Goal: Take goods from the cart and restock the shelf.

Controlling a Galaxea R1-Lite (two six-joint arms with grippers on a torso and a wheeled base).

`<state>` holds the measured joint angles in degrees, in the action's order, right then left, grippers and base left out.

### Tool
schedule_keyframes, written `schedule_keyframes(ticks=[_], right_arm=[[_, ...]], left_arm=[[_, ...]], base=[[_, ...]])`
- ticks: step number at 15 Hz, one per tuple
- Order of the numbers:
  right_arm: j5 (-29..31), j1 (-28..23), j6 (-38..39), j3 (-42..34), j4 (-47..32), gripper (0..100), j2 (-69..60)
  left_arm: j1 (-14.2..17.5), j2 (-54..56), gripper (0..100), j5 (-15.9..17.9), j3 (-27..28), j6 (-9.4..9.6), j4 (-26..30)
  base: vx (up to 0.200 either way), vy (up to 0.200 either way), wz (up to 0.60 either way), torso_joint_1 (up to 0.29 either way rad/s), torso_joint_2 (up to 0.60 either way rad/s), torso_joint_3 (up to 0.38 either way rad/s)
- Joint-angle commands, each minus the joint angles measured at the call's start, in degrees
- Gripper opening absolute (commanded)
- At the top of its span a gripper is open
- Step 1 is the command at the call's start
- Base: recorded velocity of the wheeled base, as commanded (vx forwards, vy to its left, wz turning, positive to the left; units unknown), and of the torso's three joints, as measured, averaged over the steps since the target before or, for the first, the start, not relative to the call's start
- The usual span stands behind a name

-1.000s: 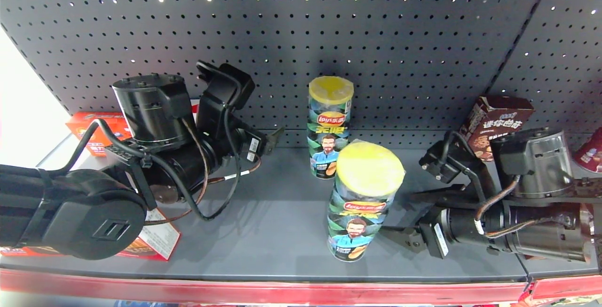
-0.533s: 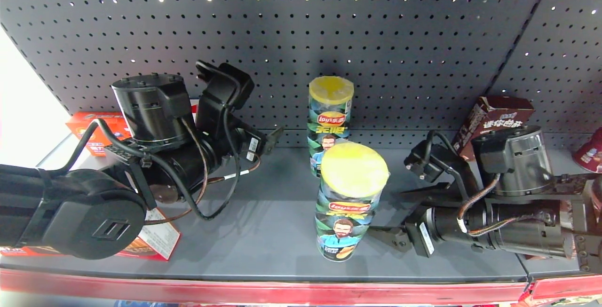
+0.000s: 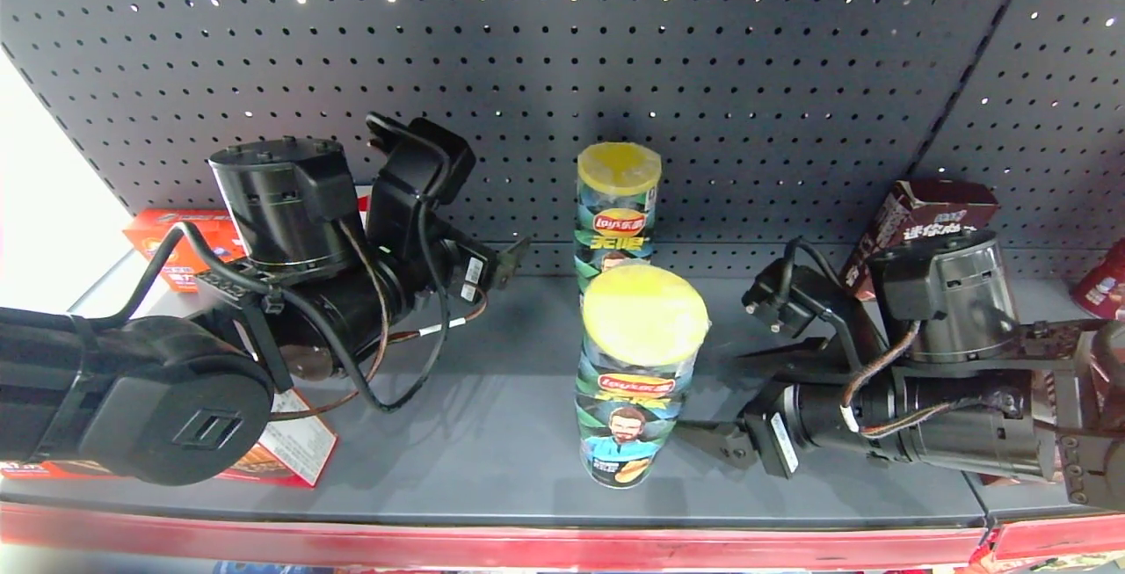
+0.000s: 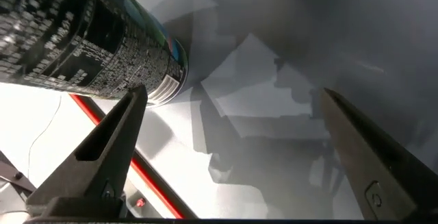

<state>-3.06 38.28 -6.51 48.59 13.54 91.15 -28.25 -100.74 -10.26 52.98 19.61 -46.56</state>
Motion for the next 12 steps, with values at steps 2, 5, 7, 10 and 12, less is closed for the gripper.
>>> schedule_keyframes(ticks=[2, 5, 7, 10, 12], right_arm=[[0.0, 0.0, 0.0, -0.3, 0.0, 100, -0.2], [0.0, -0.9, 0.0, -1.0, 0.0, 100, -1.5], [0.2, -1.6, 0.0, -1.0, 0.0, 100, -3.7], [0.2, -3.6, 0.1, -1.2, 0.0, 100, -8.2], [0.5, -6.6, 0.1, -2.8, 0.0, 100, -15.8]], left_arm=[[0.0, 0.0, 100, 0.0, -0.1, -0.02, 0.0], [0.0, 0.0, 100, 0.0, -0.1, -0.02, 0.0], [0.0, 0.1, 100, 0.0, -0.7, -0.02, 0.0], [-0.1, 3.6, 100, 0.0, -2.6, -0.02, 0.1], [0.0, 9.2, 100, 0.1, -3.9, 0.07, 1.9]], base=[[0.000, 0.000, 0.00, 0.000, 0.00, 0.000], [0.000, 0.000, 0.00, 0.000, 0.00, 0.000], [0.000, 0.000, 0.00, 0.000, 0.00, 0.000], [0.000, 0.000, 0.00, 0.000, 0.00, 0.000], [0.000, 0.000, 0.00, 0.000, 0.00, 0.000]])
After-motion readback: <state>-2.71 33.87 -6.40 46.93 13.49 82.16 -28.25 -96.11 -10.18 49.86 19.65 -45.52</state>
